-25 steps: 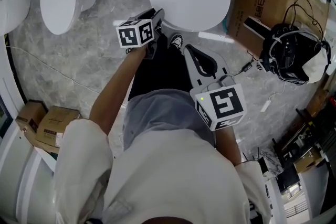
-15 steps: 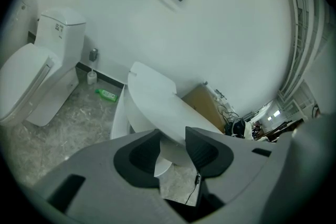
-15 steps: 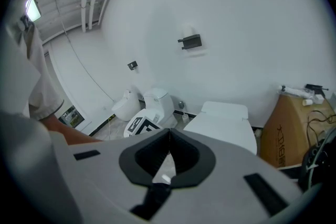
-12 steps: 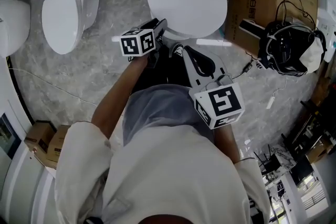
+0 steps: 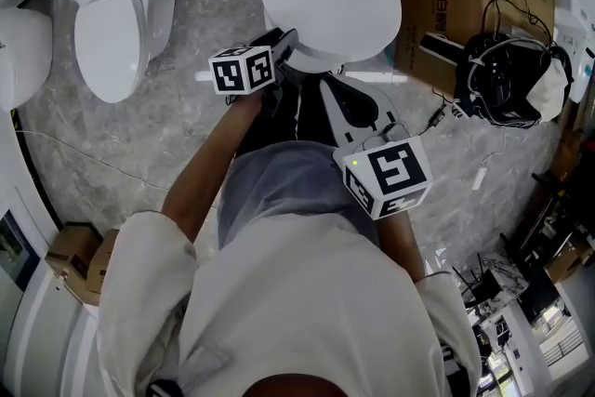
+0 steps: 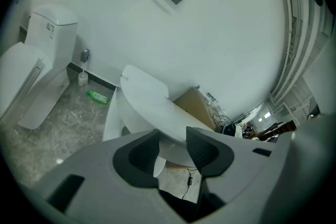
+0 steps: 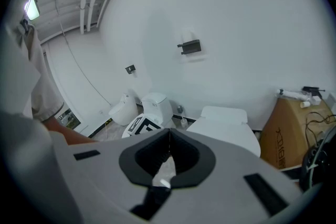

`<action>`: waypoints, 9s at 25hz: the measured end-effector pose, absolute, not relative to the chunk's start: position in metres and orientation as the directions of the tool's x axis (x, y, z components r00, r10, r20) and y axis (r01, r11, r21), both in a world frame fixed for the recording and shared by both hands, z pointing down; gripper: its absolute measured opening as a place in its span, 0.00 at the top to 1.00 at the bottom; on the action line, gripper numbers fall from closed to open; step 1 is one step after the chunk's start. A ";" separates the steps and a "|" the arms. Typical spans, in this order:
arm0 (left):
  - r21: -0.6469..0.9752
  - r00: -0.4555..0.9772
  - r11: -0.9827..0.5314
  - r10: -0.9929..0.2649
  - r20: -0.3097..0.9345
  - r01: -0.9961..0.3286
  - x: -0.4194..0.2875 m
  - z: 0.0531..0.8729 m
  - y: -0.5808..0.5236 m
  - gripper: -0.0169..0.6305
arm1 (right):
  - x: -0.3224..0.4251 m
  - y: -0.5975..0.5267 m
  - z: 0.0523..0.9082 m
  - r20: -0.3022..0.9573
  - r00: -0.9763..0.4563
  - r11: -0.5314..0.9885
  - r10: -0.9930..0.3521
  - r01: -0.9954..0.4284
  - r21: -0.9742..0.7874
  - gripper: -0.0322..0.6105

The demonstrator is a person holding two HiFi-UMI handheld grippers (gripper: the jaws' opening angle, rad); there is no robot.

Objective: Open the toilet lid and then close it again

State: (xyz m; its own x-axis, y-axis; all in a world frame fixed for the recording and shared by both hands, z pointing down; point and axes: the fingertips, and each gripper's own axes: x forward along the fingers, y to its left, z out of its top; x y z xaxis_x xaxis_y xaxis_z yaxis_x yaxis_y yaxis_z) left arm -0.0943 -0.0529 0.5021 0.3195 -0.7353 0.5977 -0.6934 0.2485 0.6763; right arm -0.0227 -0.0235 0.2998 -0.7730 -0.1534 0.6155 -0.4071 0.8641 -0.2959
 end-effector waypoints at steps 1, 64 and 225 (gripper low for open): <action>0.680 0.320 0.247 -0.739 0.593 -0.690 -0.095 0.500 -0.054 0.74 | -0.023 -0.024 0.299 0.615 -0.774 0.866 -0.152 -0.404 -0.295 0.93; 0.774 0.192 0.093 -0.944 0.269 -0.627 -0.170 0.384 -0.159 0.72 | -0.021 -0.057 0.273 0.570 -0.798 0.866 -0.197 -0.414 -0.281 0.93; 0.234 0.512 -0.455 -0.759 0.403 -0.859 -0.196 0.337 -0.237 0.89 | 0.011 -0.055 0.275 0.573 -0.785 0.821 -0.236 -0.476 -0.314 0.93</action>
State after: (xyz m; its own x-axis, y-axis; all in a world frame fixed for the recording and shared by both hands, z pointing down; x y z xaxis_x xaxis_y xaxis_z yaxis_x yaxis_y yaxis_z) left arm -0.1959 -0.2371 0.3372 0.5115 -0.7589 0.4031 -0.8593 -0.4547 0.2343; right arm 0.0115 -0.0555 0.2745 -0.7845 -0.2362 0.5733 -0.4765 0.8213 -0.3137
